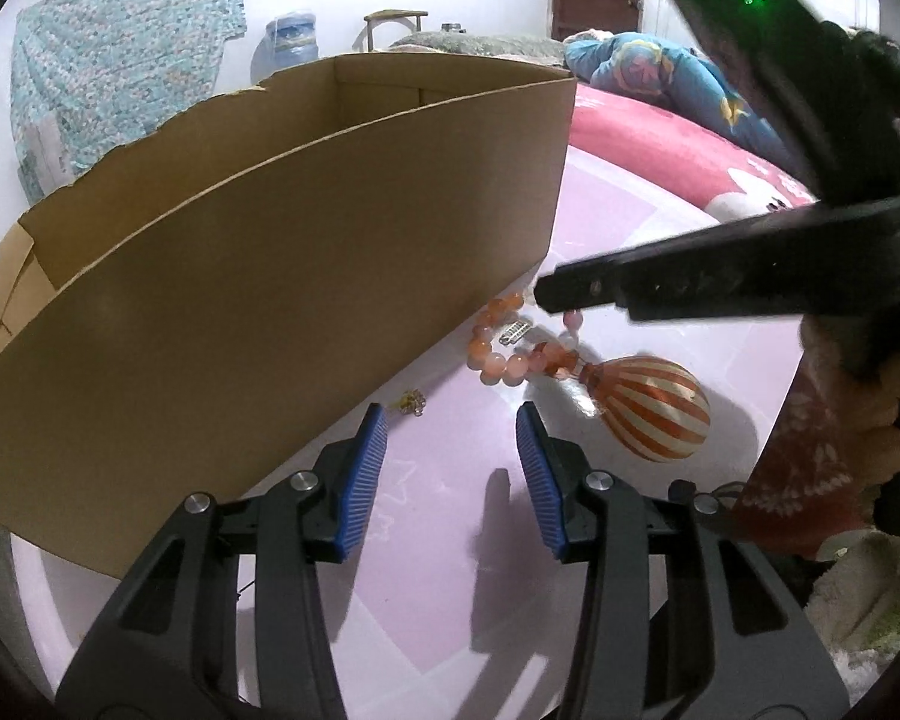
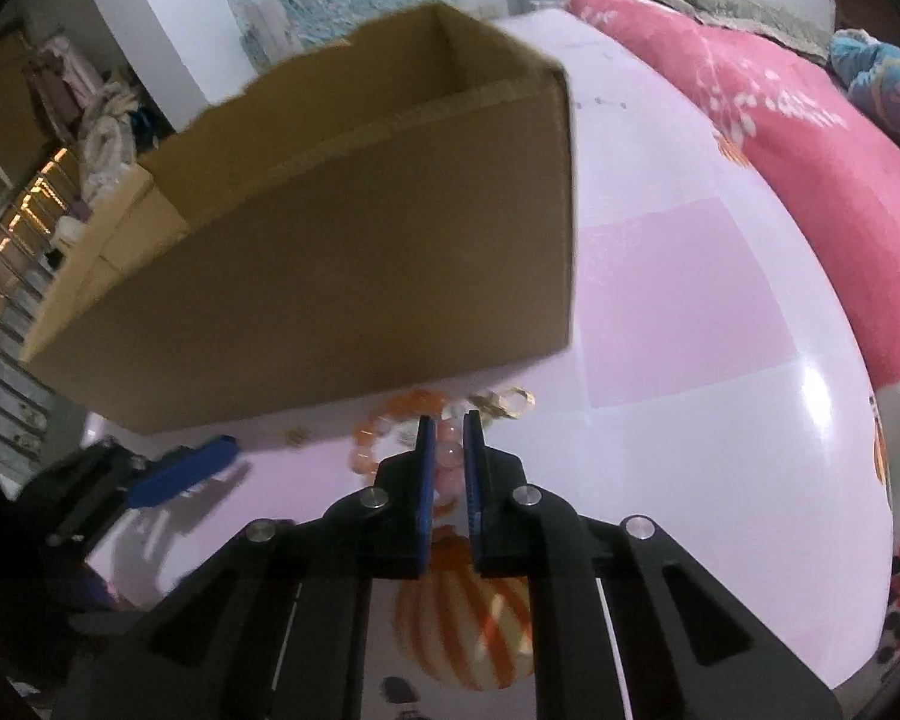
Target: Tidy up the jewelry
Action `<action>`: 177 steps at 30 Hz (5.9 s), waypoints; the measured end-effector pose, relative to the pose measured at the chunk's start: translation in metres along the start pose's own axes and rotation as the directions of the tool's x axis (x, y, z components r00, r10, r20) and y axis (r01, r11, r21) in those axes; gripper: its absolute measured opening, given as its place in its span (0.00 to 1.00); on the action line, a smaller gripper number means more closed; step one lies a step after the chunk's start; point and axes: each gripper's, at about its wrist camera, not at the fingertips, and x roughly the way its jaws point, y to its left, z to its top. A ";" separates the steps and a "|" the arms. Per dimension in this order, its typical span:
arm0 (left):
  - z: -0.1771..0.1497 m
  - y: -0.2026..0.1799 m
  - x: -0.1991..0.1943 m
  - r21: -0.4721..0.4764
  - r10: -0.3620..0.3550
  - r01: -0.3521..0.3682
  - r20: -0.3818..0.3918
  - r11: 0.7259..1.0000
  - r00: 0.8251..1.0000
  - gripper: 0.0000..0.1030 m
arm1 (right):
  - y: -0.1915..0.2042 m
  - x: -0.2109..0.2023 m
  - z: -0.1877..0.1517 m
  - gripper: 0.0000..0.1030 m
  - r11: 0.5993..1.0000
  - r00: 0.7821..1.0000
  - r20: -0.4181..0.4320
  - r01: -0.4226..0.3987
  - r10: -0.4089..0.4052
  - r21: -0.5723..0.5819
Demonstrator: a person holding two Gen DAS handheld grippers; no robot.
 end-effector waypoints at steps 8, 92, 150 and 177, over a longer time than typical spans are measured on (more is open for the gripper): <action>-0.003 0.005 -0.003 -0.025 -0.006 0.006 0.008 1.000 1.000 0.41 | 0.018 -0.040 0.015 0.09 0.994 0.992 0.074 -0.105 0.107 -0.023; 0.022 0.015 0.033 -0.023 0.026 -0.029 -0.126 0.999 0.992 0.03 | -0.060 -0.032 -0.013 0.36 0.987 0.986 0.114 -0.130 0.119 0.094; 0.018 0.035 0.032 -0.106 0.041 -0.055 -0.131 0.993 0.991 0.03 | 0.024 0.019 -0.011 0.05 0.971 0.997 0.050 0.074 -0.064 -0.226; 0.018 0.039 0.031 -0.121 0.038 -0.053 -0.127 0.991 0.991 0.03 | 0.026 0.029 -0.014 0.14 0.972 0.997 0.038 0.079 -0.072 -0.221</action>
